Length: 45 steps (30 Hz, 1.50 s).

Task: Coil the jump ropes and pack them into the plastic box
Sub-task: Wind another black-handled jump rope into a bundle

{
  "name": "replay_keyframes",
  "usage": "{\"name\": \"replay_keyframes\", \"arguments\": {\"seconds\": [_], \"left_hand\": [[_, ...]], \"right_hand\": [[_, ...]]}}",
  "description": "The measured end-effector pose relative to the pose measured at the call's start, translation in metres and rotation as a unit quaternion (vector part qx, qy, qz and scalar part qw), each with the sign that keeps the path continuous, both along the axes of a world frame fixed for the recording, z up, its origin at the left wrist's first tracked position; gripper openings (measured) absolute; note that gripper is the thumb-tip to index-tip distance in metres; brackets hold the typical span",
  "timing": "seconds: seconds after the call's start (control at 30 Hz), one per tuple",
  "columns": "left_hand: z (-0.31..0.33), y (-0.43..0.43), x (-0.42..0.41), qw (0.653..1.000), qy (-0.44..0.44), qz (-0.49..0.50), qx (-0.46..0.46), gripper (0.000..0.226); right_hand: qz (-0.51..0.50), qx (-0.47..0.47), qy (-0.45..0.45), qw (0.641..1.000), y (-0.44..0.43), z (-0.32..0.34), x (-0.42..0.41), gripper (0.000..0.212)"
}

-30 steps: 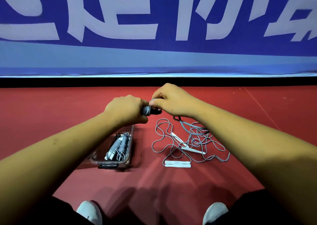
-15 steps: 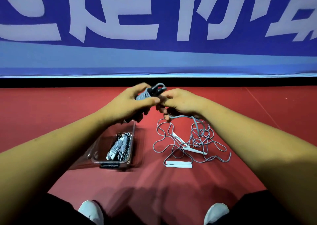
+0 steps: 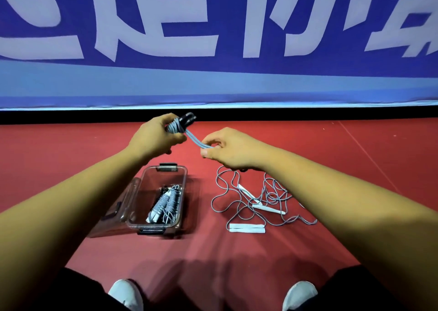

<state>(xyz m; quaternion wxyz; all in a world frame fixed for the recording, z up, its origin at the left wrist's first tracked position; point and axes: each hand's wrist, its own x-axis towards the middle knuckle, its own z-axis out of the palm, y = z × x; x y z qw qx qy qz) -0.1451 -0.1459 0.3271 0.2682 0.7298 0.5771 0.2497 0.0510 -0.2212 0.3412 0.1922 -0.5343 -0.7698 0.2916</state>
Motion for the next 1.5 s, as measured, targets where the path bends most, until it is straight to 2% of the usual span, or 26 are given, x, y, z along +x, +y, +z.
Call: {"name": "replay_keyframes", "arguments": {"seconds": [0.07, 0.13, 0.23, 0.3, 0.37, 0.4, 0.5, 0.6, 0.67, 0.73, 0.83, 0.9, 1.0, 1.17, 1.3, 1.4, 1.5], "left_hand": [[-0.003, -0.005, 0.002, 0.984, 0.173, 0.001, 0.05, 0.03], [-0.001, -0.014, 0.01, 0.958, 0.275, -0.023, 0.075, 0.034], [0.003, -0.031, 0.023, 0.91, 0.379, -0.124, 0.111, 0.037], [0.008, -0.039, 0.027, 0.891, 0.392, -0.182, 0.139, 0.032], [0.016, -0.043, 0.028, 0.911, 0.327, -0.219, 0.126, 0.028], [0.019, -0.045, 0.027, 0.926, 0.278, -0.232, 0.102, 0.034], [0.023, -0.048, 0.026, 0.964, 0.086, -0.252, -0.009, 0.042], [0.026, -0.055, 0.029, 0.967, -0.095, -0.222, -0.083, 0.018], [0.031, -0.061, 0.033, 0.961, -0.17, -0.193, -0.104, 0.01], [0.034, -0.064, 0.033, 0.958, -0.201, -0.164, -0.123, 0.011], [0.033, -0.055, 0.03, 0.968, -0.179, -0.129, -0.118, 0.009], [0.027, -0.042, 0.027, 0.976, -0.171, -0.071, -0.112, 0.012], [0.015, -0.031, 0.024, 0.979, -0.159, -0.008, -0.129, 0.01], [-0.006, -0.031, 0.025, 0.983, -0.084, -0.028, -0.164, 0.01], [-0.012, -0.034, 0.025, 0.984, 0.087, -0.084, -0.13, 0.014], [-0.006, -0.037, 0.027, 0.951, 0.202, -0.163, -0.169, 0.012], [0.001, -0.036, 0.025, 0.926, 0.264, -0.223, -0.15, 0.017]], "right_hand": [[0.025, 0.043, -0.039, 0.998, 0.0, 0.006, -0.006, 0.033], [0.033, 0.063, -0.053, 0.996, 0.0, 0.014, -0.006, 0.033], [0.018, 0.107, -0.072, 0.991, 0.005, 0.018, 0.0, 0.026], [-0.021, 0.124, -0.049, 0.991, 0.01, 0.018, 0.007, 0.023], [-0.059, 0.128, -0.024, 0.99, 0.012, 0.019, 0.015, 0.021], [-0.071, 0.121, -0.01, 0.99, 0.013, 0.019, 0.018, 0.02], [-0.106, 0.036, 0.106, 0.988, 0.014, 0.014, 0.024, 0.022], [-0.127, -0.051, 0.203, 0.969, 0.015, 0.003, 0.027, 0.014], [-0.117, -0.094, 0.218, 0.964, 0.013, -0.001, 0.026, 0.018], [-0.11, -0.108, 0.213, 0.965, 0.013, -0.005, 0.021, 0.023], [-0.108, -0.051, 0.155, 0.981, 0.011, -0.001, 0.016, 0.023], [-0.08, 0.02, 0.082, 0.993, 0.009, 0.003, 0.014, 0.024], [-0.04, 0.063, -0.04, 0.996, 0.005, 0.005, 0.002, 0.026], [-0.003, 0.096, -0.239, 0.966, -0.01, 0.004, -0.006, 0.031], [0.05, 0.165, -0.341, 0.924, -0.017, 0.009, -0.005, 0.017], [0.085, 0.223, -0.363, 0.901, -0.016, 0.002, -0.005, 0.017], [0.116, 0.197, -0.304, 0.925, -0.013, -0.005, -0.006, 0.015]]}}
